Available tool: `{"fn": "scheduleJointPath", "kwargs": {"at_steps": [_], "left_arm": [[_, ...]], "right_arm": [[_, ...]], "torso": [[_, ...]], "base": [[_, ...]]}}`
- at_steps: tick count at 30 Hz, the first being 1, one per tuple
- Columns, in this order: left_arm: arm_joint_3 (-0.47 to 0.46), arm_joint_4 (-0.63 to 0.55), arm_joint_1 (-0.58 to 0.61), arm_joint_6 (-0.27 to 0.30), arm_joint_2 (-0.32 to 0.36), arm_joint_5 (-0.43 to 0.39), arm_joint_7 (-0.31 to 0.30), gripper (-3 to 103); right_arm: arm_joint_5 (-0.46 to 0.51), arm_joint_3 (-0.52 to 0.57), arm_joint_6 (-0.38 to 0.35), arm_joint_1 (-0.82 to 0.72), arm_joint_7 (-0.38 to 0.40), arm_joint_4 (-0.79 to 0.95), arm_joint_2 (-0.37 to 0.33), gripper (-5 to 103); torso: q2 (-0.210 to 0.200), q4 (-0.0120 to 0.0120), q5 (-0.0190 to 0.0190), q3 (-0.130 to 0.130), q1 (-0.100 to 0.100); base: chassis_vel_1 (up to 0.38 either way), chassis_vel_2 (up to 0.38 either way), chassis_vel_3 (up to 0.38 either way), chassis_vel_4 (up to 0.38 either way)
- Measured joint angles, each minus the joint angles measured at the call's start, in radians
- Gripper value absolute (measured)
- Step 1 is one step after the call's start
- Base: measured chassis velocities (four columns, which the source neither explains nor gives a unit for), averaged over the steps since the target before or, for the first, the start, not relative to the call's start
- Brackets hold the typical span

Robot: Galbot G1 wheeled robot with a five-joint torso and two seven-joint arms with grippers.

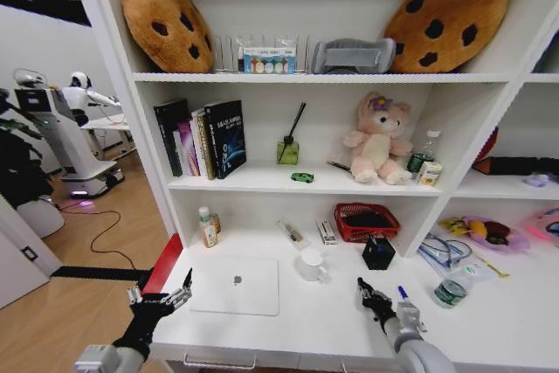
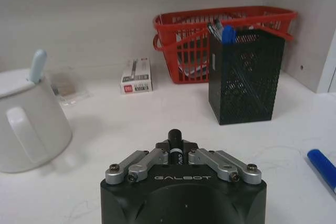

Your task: Organize the objects on the table.

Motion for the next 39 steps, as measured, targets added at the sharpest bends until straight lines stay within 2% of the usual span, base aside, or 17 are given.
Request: {"fn": "scheduleJointPath", "kwargs": {"at_steps": [3,4,5,8,9,11,12,15,18,20,21,23,25,28,39], "left_arm": [[0.0,0.0,0.0,0.0,0.0,0.0,0.0,100],[0.0,0.0,0.0,0.0,0.0,0.0,0.0,100],[0.0,0.0,0.0,0.0,0.0,0.0,0.0,100],[0.0,0.0,0.0,0.0,0.0,0.0,0.0,100],[0.0,0.0,0.0,0.0,0.0,0.0,0.0,100],[0.0,0.0,0.0,0.0,0.0,0.0,0.0,100],[0.0,0.0,0.0,0.0,0.0,0.0,0.0,100],[0.0,0.0,0.0,0.0,0.0,0.0,0.0,100],[0.0,0.0,0.0,0.0,0.0,0.0,0.0,100],[0.0,0.0,0.0,0.0,0.0,0.0,0.0,100],[0.0,0.0,0.0,0.0,0.0,0.0,0.0,100],[0.0,0.0,0.0,0.0,0.0,0.0,0.0,100],[0.0,0.0,0.0,0.0,0.0,0.0,0.0,100],[0.0,0.0,0.0,0.0,0.0,0.0,0.0,100],[0.0,0.0,0.0,0.0,0.0,0.0,0.0,100]], "right_arm": [[0.007,0.004,0.023,-0.005,-0.008,0.042,-0.008,12],[-0.001,0.007,0.075,-0.007,-0.013,0.083,-0.019,12],[-0.001,0.007,0.075,-0.007,-0.013,0.083,-0.019,12],[-0.023,0.028,0.17,0.001,-0.01,0.161,-0.041,12],[-0.023,0.028,0.17,0.001,-0.01,0.161,-0.041,12],[-0.046,0.05,0.251,0.032,-0.003,0.163,-0.061,12],[-0.046,0.05,0.251,0.032,-0.003,0.163,-0.061,12],[-0.099,0.056,0.389,0.1,0.03,0.087,-0.075,12],[-0.108,0.055,0.425,0.124,0.048,0.06,-0.075,12],[-0.176,0.047,0.52,0.173,0.074,-0.014,-0.077,12],[-0.176,0.047,0.52,0.173,0.074,-0.014,-0.077,12],[-0.233,0.035,0.584,0.214,0.091,-0.078,-0.081,12],[-0.237,0.024,0.599,0.233,0.101,-0.1,-0.084,12],[-0.262,-0.038,0.677,0.332,0.168,-0.207,-0.087,12],[-0.262,-0.09,0.709,0.439,0.199,-0.411,-0.064,12]], "torso": [[0.0,-0.0001,0.0001,0.0,0.0],[0.0,0.0,-0.0002,0.0,0.0],[0.0,0.0,-0.0002,0.0,0.0],[0.0,0.0,-0.0003,0.0,0.0],[0.0,0.0,-0.0003,0.0,0.0],[0.0,-0.0001,-0.0003,0.0,0.0],[0.0,-0.0001,-0.0003,0.0,0.0],[0.0,0.0,0.0002,0.0,0.0],[0.0,0.0001,0.0,0.0,0.0],[0.0,-0.0001,0.0,0.0,0.0],[0.0,-0.0001,0.0,0.0,0.0],[0.0,0.0,-0.0001,0.0,0.0],[0.0,-0.0001,-0.0001,0.0,0.0],[0.0,0.0003,-0.0001,0.0,0.0],[0.0,-0.0001,-0.0001,0.0,0.0]], "base": [[0.0,0.0,0.0,0.0],[0.0,0.0,0.0,0.0],[0.0,0.0,0.0,0.0],[0.0,0.0,0.0,0.0],[0.0,0.0,0.0,0.0],[0.0,0.0,0.0,0.0],[0.0,0.0,0.0,0.0],[0.0,0.0,0.0,0.0],[0.0,0.0,0.0,0.0],[0.0,0.0,0.0,0.0],[0.0,0.0,0.0,0.0],[0.0,0.0,0.0,0.0],[0.0,0.0,0.0,0.0],[0.0,0.0,0.0,0.0],[0.0,0.0,0.0,0.0]]}}
